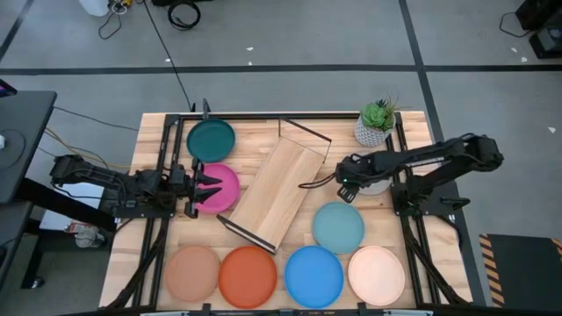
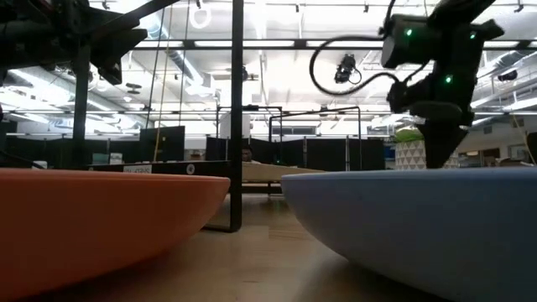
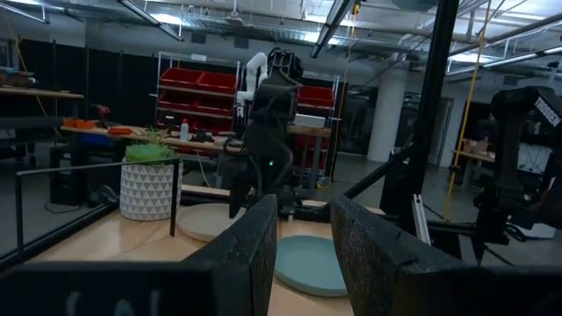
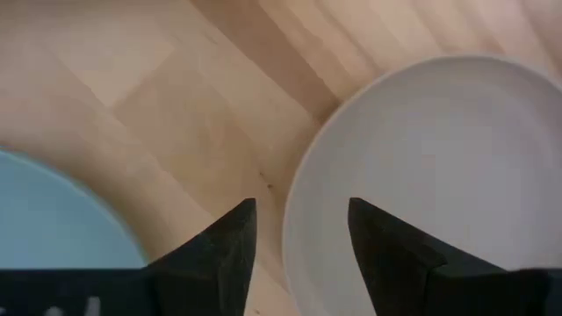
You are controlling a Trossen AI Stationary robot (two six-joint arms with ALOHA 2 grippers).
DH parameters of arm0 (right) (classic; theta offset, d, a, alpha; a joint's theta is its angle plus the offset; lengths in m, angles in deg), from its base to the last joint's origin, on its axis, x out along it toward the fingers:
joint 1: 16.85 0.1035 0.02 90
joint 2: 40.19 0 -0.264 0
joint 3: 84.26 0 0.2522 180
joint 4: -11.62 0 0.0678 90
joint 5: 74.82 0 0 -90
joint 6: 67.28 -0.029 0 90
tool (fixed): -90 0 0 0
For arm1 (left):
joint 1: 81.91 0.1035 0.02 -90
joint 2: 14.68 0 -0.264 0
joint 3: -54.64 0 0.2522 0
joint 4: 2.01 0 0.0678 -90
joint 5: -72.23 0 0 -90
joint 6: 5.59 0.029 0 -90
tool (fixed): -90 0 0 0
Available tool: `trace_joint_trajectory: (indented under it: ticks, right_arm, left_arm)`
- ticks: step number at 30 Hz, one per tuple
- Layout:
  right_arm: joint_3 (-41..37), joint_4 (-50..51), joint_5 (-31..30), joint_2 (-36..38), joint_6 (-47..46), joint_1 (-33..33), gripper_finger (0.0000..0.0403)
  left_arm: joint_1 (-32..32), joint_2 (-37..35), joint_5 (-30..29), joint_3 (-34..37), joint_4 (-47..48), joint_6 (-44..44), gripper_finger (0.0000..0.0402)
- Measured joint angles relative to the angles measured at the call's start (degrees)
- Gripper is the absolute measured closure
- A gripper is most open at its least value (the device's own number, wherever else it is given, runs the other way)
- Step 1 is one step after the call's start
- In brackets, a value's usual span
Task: Place and stack plates onto a shelf
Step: Put the gray plate on the shelf
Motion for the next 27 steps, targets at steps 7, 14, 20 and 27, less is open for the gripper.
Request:
trace_joint_trajectory:
  ticks: [7,14,20,27]
  right_arm:
    - [0.00,0.44,1.51,-4.77,0.08,-1.34,0.0220]
    - [0.00,0.36,2.82,-9.86,1.22,-1.47,0.0259]
    - [-0.02,0.45,3.58,-11.82,1.46,-1.42,0.0318]
    - [0.78,2.31,6.54,-10.45,-0.20,-1.41,0.0389]
  left_arm:
    - [0.00,0.00,0.00,0.00,0.00,0.01,0.0285]
    - [0.00,0.00,0.00,0.00,0.03,-0.02,0.0285]
    - [0.00,0.00,0.00,0.00,0.07,-0.03,0.0285]
    - [0.00,0.00,0.00,0.00,0.26,-0.05,0.0285]
